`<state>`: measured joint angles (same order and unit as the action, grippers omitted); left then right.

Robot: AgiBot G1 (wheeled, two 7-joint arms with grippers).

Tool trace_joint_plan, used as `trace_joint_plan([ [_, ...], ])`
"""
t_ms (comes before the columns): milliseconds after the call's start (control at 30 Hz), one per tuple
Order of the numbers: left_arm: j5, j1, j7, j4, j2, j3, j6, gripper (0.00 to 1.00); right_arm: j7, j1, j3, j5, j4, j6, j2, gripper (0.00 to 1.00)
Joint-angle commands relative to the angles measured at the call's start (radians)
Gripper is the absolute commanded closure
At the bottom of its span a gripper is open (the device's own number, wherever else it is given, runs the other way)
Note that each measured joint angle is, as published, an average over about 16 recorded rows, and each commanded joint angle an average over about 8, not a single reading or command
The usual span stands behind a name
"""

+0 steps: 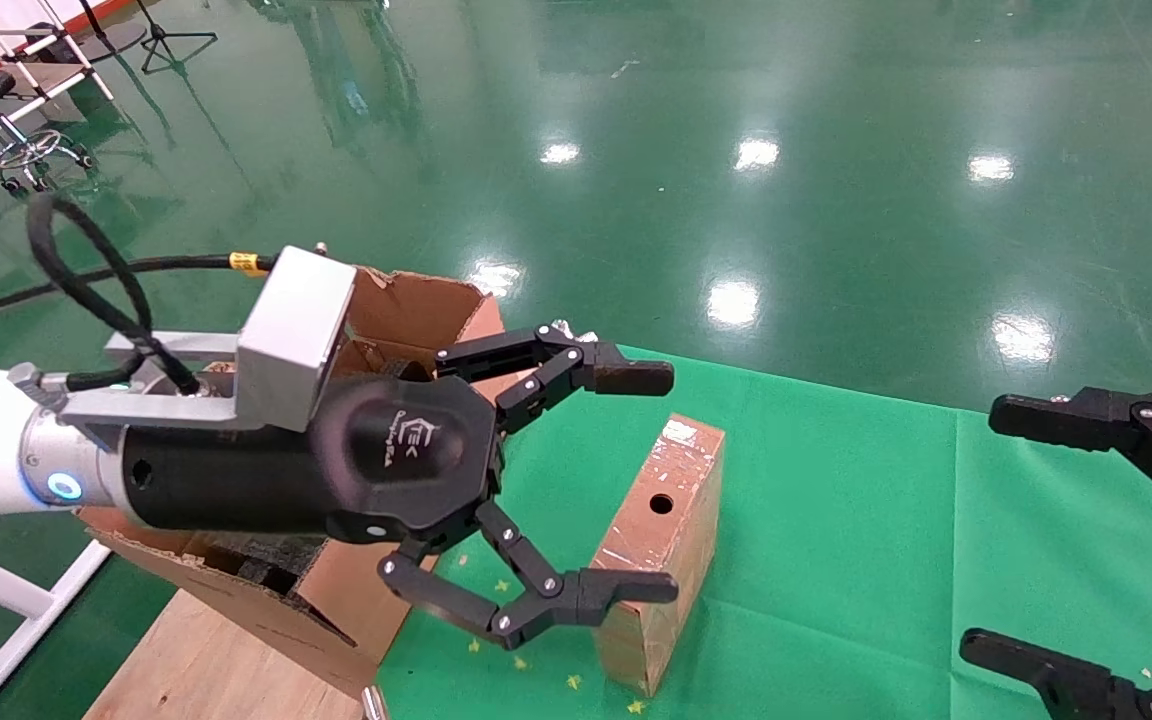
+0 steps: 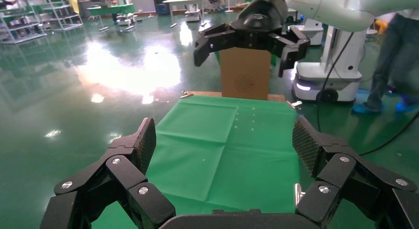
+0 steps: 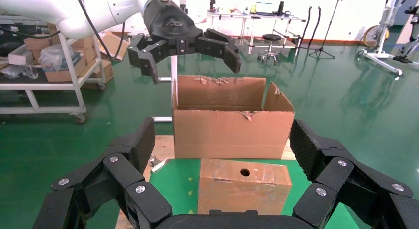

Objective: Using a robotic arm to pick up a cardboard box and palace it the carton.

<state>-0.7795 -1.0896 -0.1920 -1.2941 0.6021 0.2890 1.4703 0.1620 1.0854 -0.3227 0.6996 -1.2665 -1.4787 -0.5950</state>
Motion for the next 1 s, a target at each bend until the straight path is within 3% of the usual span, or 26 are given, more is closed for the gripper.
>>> trace_joint_plan([
  [33,-0.001,-0.002,0.008,-0.001,-0.002,-0.001,0.005,0.00,0.000,0.000,0.000,0.000,0.000,0.000,0.000,0.95],
  [67,-0.023,-0.008,0.003,-0.006,-0.006,0.003,-0.009,0.00,0.000,0.000,0.000,0.000,0.000,0.000,0.000,1.00],
  [300,-0.184,-0.051,-0.087,-0.043,-0.015,0.049,-0.125,0.00,0.000,0.000,0.000,0.000,0.000,0.000,0.000,1.00],
  [733,-0.301,-0.110,-0.135,-0.046,-0.002,0.092,-0.164,0.00,0.000,0.000,0.000,0.000,0.001,0.000,0.000,1.00],
  [867,-0.416,-0.195,-0.252,-0.052,0.031,0.148,-0.176,0.00,0.000,0.000,0.000,0.000,0.001,0.000,0.000,1.00],
  [1000,-0.559,-0.310,-0.460,-0.051,0.084,0.227,-0.163,0.00,0.000,0.000,0.000,0.000,0.001,0.000,0.000,1.00],
])
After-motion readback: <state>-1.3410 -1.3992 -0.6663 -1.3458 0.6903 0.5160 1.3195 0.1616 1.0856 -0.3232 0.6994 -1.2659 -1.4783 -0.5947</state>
